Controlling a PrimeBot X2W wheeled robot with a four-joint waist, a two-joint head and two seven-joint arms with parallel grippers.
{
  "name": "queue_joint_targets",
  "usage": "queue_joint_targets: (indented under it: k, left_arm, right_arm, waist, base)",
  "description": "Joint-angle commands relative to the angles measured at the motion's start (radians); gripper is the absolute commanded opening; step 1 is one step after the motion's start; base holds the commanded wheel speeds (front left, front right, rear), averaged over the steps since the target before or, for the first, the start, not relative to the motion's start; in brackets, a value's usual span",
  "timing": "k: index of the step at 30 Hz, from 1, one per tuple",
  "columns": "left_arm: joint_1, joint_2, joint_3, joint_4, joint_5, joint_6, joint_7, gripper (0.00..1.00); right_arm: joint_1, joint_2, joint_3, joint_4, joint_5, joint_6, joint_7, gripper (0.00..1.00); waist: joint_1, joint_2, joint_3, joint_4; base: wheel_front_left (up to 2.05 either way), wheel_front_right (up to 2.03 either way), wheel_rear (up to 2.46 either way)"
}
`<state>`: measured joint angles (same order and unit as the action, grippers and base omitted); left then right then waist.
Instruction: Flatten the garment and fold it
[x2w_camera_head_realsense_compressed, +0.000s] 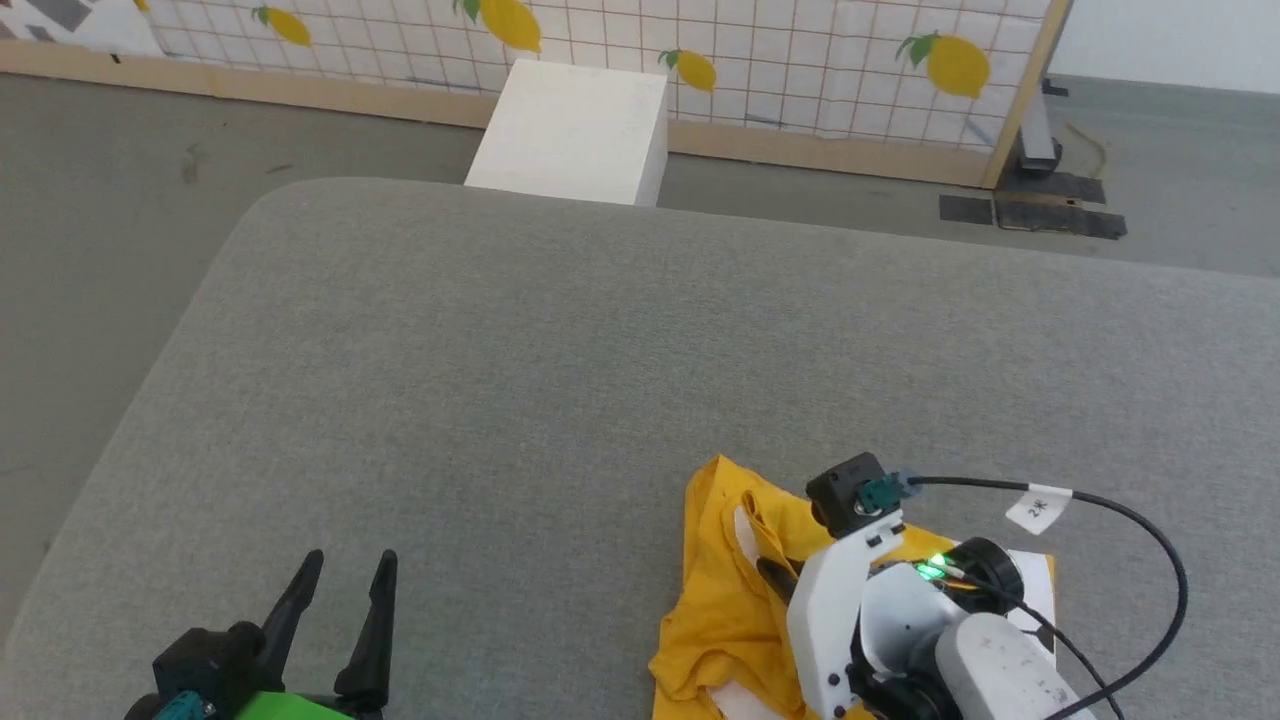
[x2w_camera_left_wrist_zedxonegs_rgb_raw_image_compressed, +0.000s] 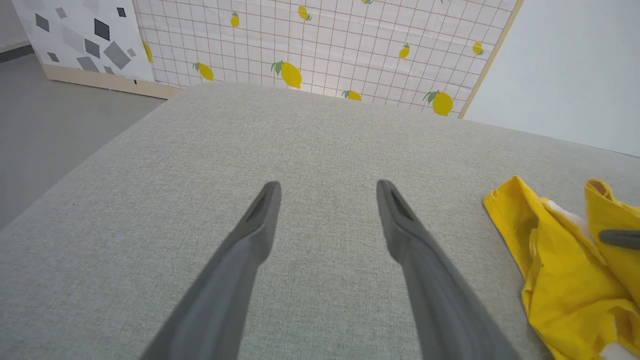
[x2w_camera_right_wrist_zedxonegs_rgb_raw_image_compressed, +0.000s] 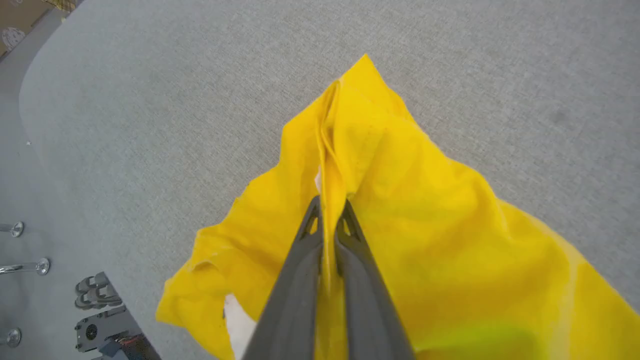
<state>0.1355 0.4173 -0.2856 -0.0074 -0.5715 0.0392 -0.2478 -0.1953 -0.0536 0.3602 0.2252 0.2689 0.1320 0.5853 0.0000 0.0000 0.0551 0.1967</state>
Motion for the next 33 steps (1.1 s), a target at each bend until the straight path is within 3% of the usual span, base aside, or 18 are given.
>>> queue_joint_targets:
  k: [1,6,8,10,11,16,21,27,33]
  left_arm:
    - [-0.018,-0.005,-0.003,0.006,0.009,-0.005,0.001,1.00]
    - [-0.024,-0.009,-0.012,0.019,0.010,-0.007,0.001,1.00]
    - [-0.028,-0.009,-0.015,0.022,0.011,-0.006,0.002,1.00]
    - [-0.033,-0.010,-0.018,0.024,0.010,-0.006,0.005,1.00]
    - [-0.035,-0.010,-0.019,0.024,0.010,-0.006,0.007,1.00]
    - [-0.037,-0.009,-0.020,0.027,0.006,-0.005,0.010,1.00]
    - [-0.037,-0.001,-0.018,0.020,0.019,0.004,0.006,1.00]
    - [-0.026,0.005,-0.011,0.005,0.034,0.015,0.000,1.00]
    - [-0.024,0.016,0.007,-0.021,0.071,0.017,-0.009,1.00]
  right_arm:
    - [-0.024,0.003,0.008,0.032,0.018,-0.001,-0.018,0.00]
    - [-0.060,0.003,0.040,0.171,0.046,-0.001,-0.037,0.00]
    - [-0.072,0.003,0.052,0.227,0.048,-0.001,-0.035,0.13]
    - [-0.083,0.003,0.061,0.273,0.058,-0.001,-0.039,0.45]
    - [-0.090,0.003,0.066,0.294,0.065,-0.001,-0.045,1.00]
    - [-0.118,0.003,0.095,0.341,0.122,-0.001,-0.085,1.00]
    - [-0.132,0.003,0.090,0.280,0.209,-0.001,-0.139,1.00]
    - [-0.055,0.003,-0.099,0.108,0.142,-0.001,-0.212,1.00]
    - [0.136,0.003,-0.350,-0.163,0.012,-0.001,-0.140,1.00]
  waist:
    - [0.0000,0.0000,0.002,0.015]
    - [0.0000,0.0000,-0.002,0.029]
    - [0.0000,0.0000,-0.003,0.033]
    - [0.0000,0.0000,-0.003,0.034]
    - [0.0000,0.0000,-0.002,0.034]
    - [0.0000,0.0000,-0.002,0.024]
    - [0.0000,0.0000,-0.005,0.007]
    - [0.0000,0.0000,-0.001,-0.034]
    - [0.0000,0.0000,0.022,-0.084]
  base:
    - [0.00,0.00,0.00]
    - [0.00,0.00,0.00]
    - [0.00,0.00,0.00]
    - [0.00,0.00,0.00]
    - [0.00,0.00,0.00]
    - [0.00,0.00,0.00]
    - [0.00,0.00,0.00]
    - [0.00,0.00,0.00]
    - [0.00,0.00,0.00]
